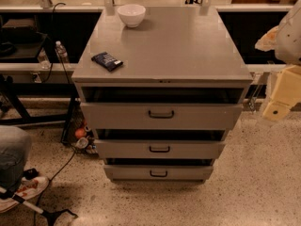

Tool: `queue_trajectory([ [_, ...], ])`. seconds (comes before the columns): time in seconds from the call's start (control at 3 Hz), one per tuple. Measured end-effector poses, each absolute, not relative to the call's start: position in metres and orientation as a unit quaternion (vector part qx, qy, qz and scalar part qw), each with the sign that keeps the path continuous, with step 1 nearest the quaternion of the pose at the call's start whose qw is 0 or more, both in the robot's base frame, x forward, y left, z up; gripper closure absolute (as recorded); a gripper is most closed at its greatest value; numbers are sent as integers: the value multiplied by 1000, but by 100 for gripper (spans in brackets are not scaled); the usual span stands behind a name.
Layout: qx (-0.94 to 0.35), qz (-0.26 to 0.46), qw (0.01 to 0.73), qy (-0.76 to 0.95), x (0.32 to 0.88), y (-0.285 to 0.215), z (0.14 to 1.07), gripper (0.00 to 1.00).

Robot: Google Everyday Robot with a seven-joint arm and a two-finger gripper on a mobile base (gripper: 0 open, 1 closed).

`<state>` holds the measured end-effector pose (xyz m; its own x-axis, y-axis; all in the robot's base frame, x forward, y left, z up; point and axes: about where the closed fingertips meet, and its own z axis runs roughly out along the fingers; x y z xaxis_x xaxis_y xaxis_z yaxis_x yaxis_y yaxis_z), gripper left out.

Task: Open top drawer

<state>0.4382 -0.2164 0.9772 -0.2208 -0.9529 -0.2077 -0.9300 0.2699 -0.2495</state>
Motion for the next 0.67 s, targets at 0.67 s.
queue_trajectory([
  [0.67,-630,-17,151,761,439,-206,937,0],
])
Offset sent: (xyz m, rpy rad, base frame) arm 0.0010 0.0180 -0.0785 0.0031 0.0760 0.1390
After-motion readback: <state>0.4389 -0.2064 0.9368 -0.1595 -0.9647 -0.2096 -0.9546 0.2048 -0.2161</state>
